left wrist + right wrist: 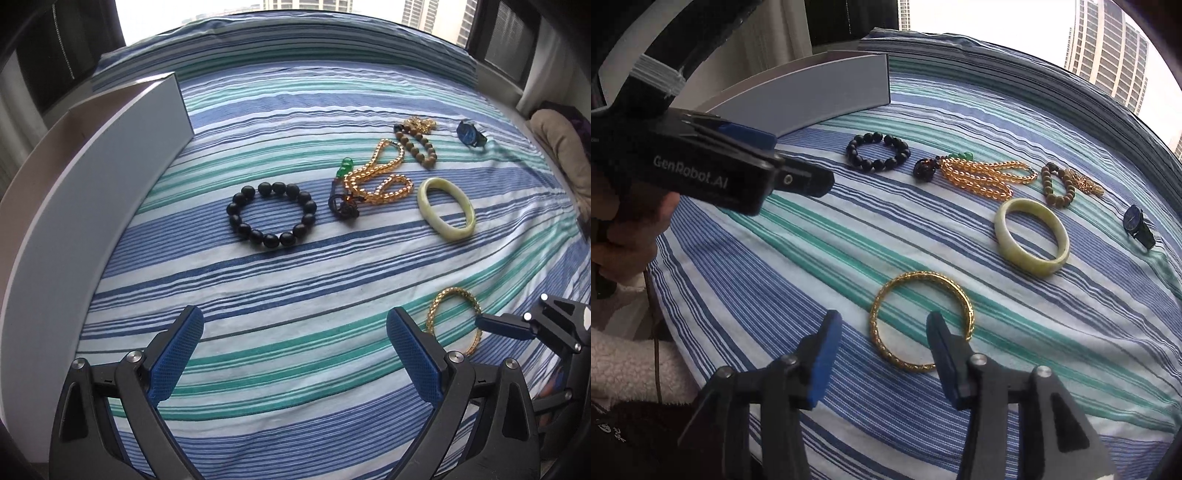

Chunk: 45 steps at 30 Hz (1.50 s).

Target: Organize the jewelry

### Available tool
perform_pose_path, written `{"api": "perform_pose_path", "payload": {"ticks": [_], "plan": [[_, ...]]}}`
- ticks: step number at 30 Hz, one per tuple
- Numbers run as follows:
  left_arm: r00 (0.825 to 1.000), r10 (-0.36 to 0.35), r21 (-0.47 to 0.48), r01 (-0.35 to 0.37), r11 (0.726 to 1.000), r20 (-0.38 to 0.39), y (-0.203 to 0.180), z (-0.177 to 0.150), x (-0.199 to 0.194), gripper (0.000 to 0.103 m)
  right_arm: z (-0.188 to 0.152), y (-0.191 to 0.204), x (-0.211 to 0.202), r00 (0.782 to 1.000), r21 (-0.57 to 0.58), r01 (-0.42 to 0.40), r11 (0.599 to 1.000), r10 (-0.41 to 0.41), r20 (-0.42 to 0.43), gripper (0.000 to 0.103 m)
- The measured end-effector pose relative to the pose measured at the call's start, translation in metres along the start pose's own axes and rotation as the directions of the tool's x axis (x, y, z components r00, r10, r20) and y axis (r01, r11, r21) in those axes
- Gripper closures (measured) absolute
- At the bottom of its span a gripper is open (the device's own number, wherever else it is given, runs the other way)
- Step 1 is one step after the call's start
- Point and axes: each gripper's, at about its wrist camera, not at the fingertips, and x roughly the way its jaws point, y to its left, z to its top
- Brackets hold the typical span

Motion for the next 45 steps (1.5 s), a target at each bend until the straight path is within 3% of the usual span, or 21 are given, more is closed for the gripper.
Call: {"api": "perform_pose_path", "payload": {"ticks": [7, 12, 17, 18, 22, 25, 26, 27, 28, 30, 39, 45], "plan": [[0.999, -0.04, 0.008, 0.04, 0.999, -0.003, 0.002, 0.005, 0.009, 0.004, -0.006, -0.006, -0.029, 0.998, 0.057, 0.02, 0.998, -0.024, 0.064, 0.054], [0.985, -0.164, 0.109, 0.158, 0.981, 0.056, -0.004, 0.027, 0.01, 0.004, -0.013, -0.019, -0.055, 0.992, 0.116, 0.048, 0.992, -0.061, 0.109, 0.054], [0.979, -0.185, 0.213, 0.164, 0.963, 0.083, -0.019, 0.052, 0.029, 0.005, -0.025, -0.042, -0.072, 0.989, 0.23, 0.046, 0.972, -0.076, 0.124, 0.054], [0.979, -0.18, 0.23, 0.156, 0.961, 0.09, -0.024, 0.056, 0.035, 0.008, -0.027, -0.046, -0.074, 0.989, 0.251, 0.044, 0.967, -0.077, 0.123, 0.054], [0.985, -0.164, 0.274, 0.145, 0.951, 0.05, -0.038, 0.069, 0.067, 0.037, -0.034, -0.059, -0.078, 0.99, 0.322, 0.035, 0.946, -0.076, 0.117, 0.054], [0.987, -0.146, 0.304, 0.117, 0.946, 0.074, -0.045, 0.072, 0.077, 0.048, -0.037, -0.064, -0.083, 0.989, 0.339, 0.033, 0.94, -0.079, 0.122, 0.054], [0.988, -0.146, 0.312, 0.121, 0.942, 0.057, -0.047, 0.073, 0.081, 0.055, -0.038, -0.064, -0.085, 0.989, 0.339, 0.035, 0.94, -0.082, 0.125, 0.054], [0.988, -0.153, 0.306, 0.135, 0.942, 0.036, -0.048, 0.073, 0.085, 0.076, -0.039, -0.065, -0.087, 0.988, 0.341, 0.038, 0.939, -0.086, 0.127, 0.054], [0.985, -0.168, 0.297, 0.149, 0.943, 0.04, -0.046, 0.072, 0.085, 0.084, -0.04, -0.066, -0.09, 0.988, 0.344, 0.039, 0.938, -0.089, 0.13, 0.054], [0.986, -0.163, 0.286, 0.144, 0.947, 0.043, -0.046, 0.071, 0.084, 0.091, -0.04, -0.068, -0.093, 0.987, 0.351, 0.04, 0.936, -0.093, 0.134, 0.054], [0.969, -0.232, 0.148, 0.217, 0.965, 0.09, -0.015, 0.037, 0.011, 0.093, -0.04, -0.076, -0.09, 0.989, 0.371, 0.042, 0.928, -0.092, 0.117, 0.054], [0.977, -0.207, 0.044, 0.204, 0.978, 0.057, 0.02, -0.009, -0.021, 0.093, -0.023, -0.051, -0.051, 0.999, 0.267, -0.033, 0.963, 0.024, 0.036, 0.054]]}}
